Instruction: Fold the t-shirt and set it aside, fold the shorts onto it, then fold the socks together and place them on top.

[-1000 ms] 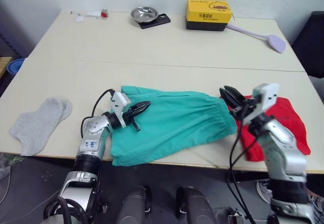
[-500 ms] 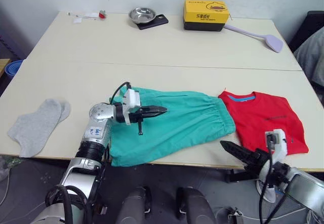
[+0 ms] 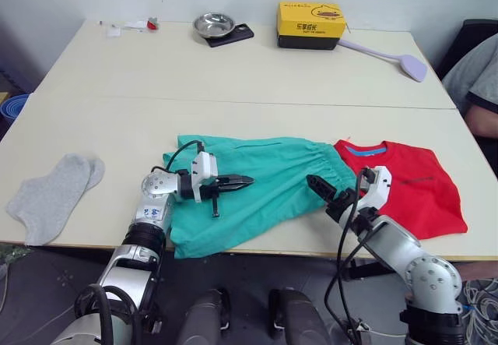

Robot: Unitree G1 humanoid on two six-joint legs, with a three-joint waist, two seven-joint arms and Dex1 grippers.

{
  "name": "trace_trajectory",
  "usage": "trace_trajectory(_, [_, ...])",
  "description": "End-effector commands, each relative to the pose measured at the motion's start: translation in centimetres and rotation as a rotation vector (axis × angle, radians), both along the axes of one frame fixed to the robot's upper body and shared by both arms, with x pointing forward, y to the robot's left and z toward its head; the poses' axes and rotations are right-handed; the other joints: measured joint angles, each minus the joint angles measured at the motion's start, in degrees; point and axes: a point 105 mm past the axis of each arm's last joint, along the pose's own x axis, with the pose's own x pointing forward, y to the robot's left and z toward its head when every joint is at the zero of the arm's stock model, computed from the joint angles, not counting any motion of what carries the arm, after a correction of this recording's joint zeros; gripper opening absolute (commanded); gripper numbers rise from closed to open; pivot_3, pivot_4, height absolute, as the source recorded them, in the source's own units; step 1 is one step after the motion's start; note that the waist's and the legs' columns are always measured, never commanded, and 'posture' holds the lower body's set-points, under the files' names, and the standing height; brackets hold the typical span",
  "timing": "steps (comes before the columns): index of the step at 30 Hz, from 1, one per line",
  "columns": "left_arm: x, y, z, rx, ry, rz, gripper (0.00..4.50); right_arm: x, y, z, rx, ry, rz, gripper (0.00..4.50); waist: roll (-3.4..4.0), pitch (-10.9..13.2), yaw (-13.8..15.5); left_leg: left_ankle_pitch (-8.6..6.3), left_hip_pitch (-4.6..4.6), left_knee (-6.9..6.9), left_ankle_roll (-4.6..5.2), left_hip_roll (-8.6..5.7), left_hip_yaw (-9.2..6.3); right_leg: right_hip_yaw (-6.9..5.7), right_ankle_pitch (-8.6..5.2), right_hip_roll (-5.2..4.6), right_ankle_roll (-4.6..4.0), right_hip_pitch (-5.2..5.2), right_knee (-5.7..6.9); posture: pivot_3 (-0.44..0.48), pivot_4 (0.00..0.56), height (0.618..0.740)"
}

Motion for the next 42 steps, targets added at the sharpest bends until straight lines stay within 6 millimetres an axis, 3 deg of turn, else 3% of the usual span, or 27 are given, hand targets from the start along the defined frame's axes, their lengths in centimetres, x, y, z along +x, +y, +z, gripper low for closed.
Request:
trace_trajectory(1, [0.3,0.5,-0.4,0.02,-0.02,0.028,0.0,1.1,-0.6,-0.1,-0.053,-0.046,-0.071,2.87,0.02,0.0,0.1,0.0,0.0,-0.02,0.0,0.0,0.0,0.0,0.0,0.0,0.0,0.0,0.0,0.0,0.15,0.74])
trace_trajectory(5, [0.6,0.8,-0.7,0.026,-0.008,0.063,0.0,1.7,-0.7,1.1,-0.115,-0.16,-0.093,1.53,0.04,0.0,0.1,0.0,-0.04,-0.09,-0.01,-0.02,0.01,0.0,0.0,-0.01,0.0,-0.06,-0.02,0.0,0.15,0.74])
trace_trajectory(9, [1.5,1.2,-1.0,0.026,0.022,0.142,0.0,2.2,-0.7,3.9,-0.321,-0.389,-0.096,0.08,0.1,0.0,0.1,0.01,-0.03,-0.21,-0.01,-0.04,0.05,0.0,0.0,-0.02,0.0,-0.09,-0.07,0.0,0.15,0.74])
trace_trajectory(12, [2.1,1.2,-1.0,0.032,0.029,0.196,0.0,1.9,-0.2,6.6,-0.51,-0.592,-0.061,0.03,0.11,0.0,0.1,0.03,-0.01,-0.27,-0.04,-0.05,0.05,-0.02,0.0,-0.02,0.0,-0.1,-0.07,0.0,0.15,0.74])
trace_trajectory(15, [3.1,1.0,-0.7,0.015,0.043,0.261,0.0,1.1,2.7,8.9,-0.775,-0.828,0.112,0.03,0.13,0.0,0.2,0.06,-0.02,-0.28,-0.03,-0.1,0.07,-0.02,0.01,-0.03,0.02,-0.1,-0.06,0.0,0.15,0.74])
trace_trajectory(18, [3.8,0.6,-0.2,-0.001,0.061,0.308,0.0,0.2,6.0,9.5,-0.903,-0.975,0.305,0.03,0.12,0.0,0.2,0.08,0.0,-0.28,-0.04,-0.1,0.07,-0.03,0.01,-0.04,0.03,-0.1,-0.05,0.0,0.15,0.74])
trace_trajectory(23, [3.9,0.9,-0.1,0.038,0.083,0.331,0.0,-0.5,10.0,9.0,-0.939,-1.056,0.542,0.03,0.11,0.0,0.2,0.21,0.01,-0.31,-0.25,-0.08,0.05,-0.11,0.01,-0.01,0.02,-0.09,-0.03,0.0,0.15,0.74])
trace_trajectory(27, [2.9,2.8,-0.4,0.07,0.11,0.364,0.0,-1.2,13.1,8.6,-0.902,-1.085,0.712,0.03,0.1,0.0,-0.1,0.24,0.03,-0.3,-0.27,-0.07,0.08,-0.06,0.02,0.0,0.03,-0.1,-0.01,0.0,0.15,0.74])
trace_trajectory(32, [1.4,4.8,-0.3,0.072,0.123,0.403,0.0,-1.5,14.9,7.3,-0.879,-1.049,0.86,0.03,0.11,0.0,-0.1,0.29,0.04,-0.38,-0.4,-0.07,0.01,-0.09,0.01,-0.02,0.01,-0.1,-0.05,0.0,0.15,0.74])
trace_trajectory(38, [-3.6,7.4,1.5,0.059,0.147,0.294,0.0,-0.6,15.4,7.1,-0.879,-1.006,0.868,0.03,0.12,0.0,-0.4,0.21,0.03,-0.59,-0.88,-0.06,-0.01,-0.08,-0.02,-0.05,-0.07,-0.21,-0.09,0.0,0.15,0.74])
trace_trajectory(42, [-5.0,9.0,1.3,0.088,0.171,0.33,0.0,-1.0,16.3,6.7,-0.85,-0.996,0.925,0.03,0.14,0.0,-0.1,0.24,0.04,-0.71,-0.97,-0.07,-0.07,-0.11,-0.03,-0.06,-0.14,-0.2,-0.13,0.0,0.15,0.74])
